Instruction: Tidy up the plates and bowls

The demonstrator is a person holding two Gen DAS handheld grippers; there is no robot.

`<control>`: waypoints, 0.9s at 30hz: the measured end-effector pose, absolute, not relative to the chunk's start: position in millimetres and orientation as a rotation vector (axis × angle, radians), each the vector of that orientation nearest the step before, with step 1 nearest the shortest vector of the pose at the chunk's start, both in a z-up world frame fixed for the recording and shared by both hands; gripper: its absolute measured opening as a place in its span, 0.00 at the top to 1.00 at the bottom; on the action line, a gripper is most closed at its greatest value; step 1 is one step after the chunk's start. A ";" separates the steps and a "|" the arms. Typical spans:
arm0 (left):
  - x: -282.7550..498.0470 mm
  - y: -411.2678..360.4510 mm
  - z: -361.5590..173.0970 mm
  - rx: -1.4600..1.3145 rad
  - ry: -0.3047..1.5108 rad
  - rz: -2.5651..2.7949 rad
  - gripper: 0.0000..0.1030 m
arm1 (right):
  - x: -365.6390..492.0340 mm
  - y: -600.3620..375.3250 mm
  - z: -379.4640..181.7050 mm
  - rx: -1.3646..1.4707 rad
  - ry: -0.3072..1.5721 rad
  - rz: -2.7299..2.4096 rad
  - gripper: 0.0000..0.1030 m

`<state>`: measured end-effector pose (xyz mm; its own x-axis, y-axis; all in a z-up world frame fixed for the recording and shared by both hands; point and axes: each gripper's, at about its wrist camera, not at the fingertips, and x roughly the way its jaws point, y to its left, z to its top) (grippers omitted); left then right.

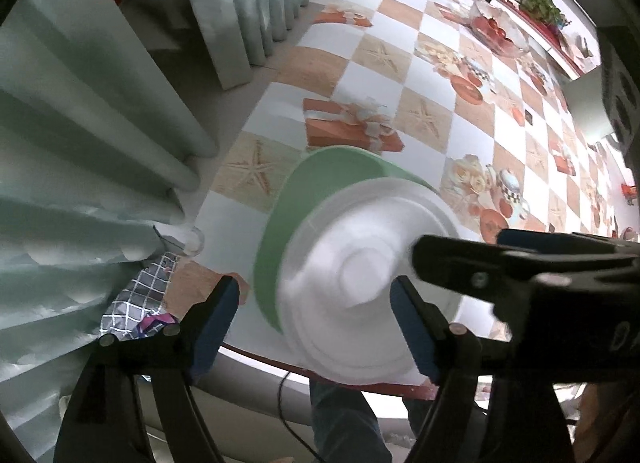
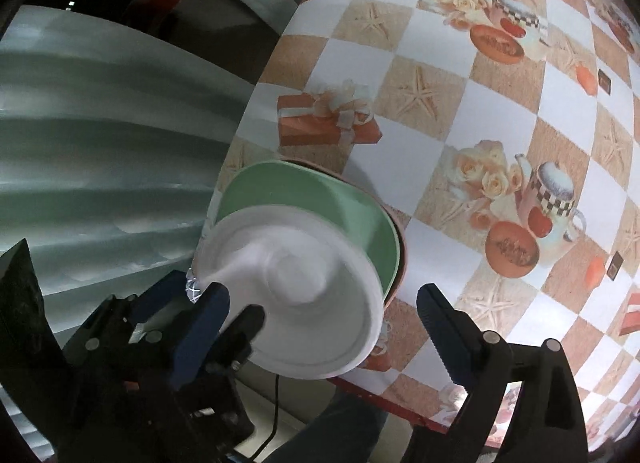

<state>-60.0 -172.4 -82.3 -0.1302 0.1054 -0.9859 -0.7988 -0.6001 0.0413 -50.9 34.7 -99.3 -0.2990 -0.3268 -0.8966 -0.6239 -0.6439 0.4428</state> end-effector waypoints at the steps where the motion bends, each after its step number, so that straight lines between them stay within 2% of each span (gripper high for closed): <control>1: -60.9 -172.4 -82.1 -1.489 0.807 1.807 0.14 | -50.1 35.5 -98.4 -1.712 1.198 2.046 0.07; 3: -62.6 -172.5 -81.8 -1.477 0.832 1.820 0.00 | -48.9 35.3 -95.9 -1.713 1.190 2.042 0.06; 4: -63.2 -172.7 -81.2 -1.468 0.832 1.823 0.00 | -48.0 35.2 -94.6 -1.714 1.182 2.040 0.00; 14: -61.1 -175.0 -71.7 -1.419 0.861 1.803 0.00 | -43.3 28.9 -71.6 -1.715 0.950 2.082 0.00; 27: -55.3 -185.7 -66.9 -1.414 0.890 1.762 0.00 | -29.0 29.5 -67.3 -1.733 0.885 2.052 0.00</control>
<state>-55.3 -185.7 -66.9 -0.1607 0.1000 -0.9819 -0.8494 -0.5207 0.0859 -29.0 29.5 -67.3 -0.2187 -0.1504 -0.9641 -0.5979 -0.7602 0.2542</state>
